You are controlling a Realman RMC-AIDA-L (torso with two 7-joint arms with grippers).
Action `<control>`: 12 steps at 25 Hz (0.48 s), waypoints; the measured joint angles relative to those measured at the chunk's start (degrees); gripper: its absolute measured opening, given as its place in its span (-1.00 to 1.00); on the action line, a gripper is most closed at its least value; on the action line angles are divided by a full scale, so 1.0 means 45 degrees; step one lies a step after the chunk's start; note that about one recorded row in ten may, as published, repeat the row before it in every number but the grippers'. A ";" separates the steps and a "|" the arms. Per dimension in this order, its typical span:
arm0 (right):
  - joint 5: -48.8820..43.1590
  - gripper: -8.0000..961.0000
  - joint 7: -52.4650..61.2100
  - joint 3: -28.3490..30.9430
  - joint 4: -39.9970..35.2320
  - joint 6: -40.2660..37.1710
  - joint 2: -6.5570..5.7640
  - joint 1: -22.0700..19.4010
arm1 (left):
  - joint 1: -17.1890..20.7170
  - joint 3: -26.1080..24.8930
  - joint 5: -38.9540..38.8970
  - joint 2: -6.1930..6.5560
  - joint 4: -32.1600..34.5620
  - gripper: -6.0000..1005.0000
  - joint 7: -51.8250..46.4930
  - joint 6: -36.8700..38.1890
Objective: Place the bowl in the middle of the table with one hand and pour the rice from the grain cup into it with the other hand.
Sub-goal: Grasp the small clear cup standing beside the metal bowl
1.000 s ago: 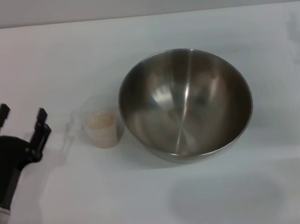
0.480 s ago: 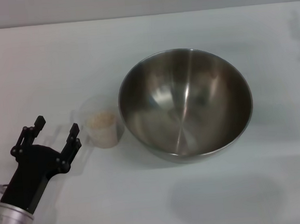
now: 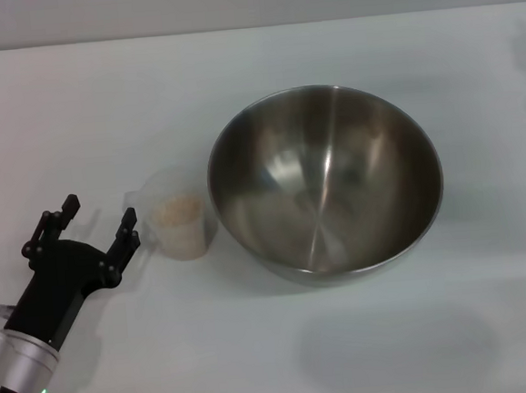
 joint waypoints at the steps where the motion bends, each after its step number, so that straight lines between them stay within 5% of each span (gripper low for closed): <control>1: 0.0000 0.00 0.0000 0.0000 0.0000 -0.0003 0.0000 -0.0008 | -0.0038 -0.0025 0.0000 0.0000 0.0031 0.28 0.0000 -0.0008; 12: 0.0000 0.00 0.0001 -0.0007 0.0008 -0.0022 0.0036 -0.0035 | -0.0505 -0.0482 0.0002 -0.0014 0.0079 0.27 0.0000 -0.0509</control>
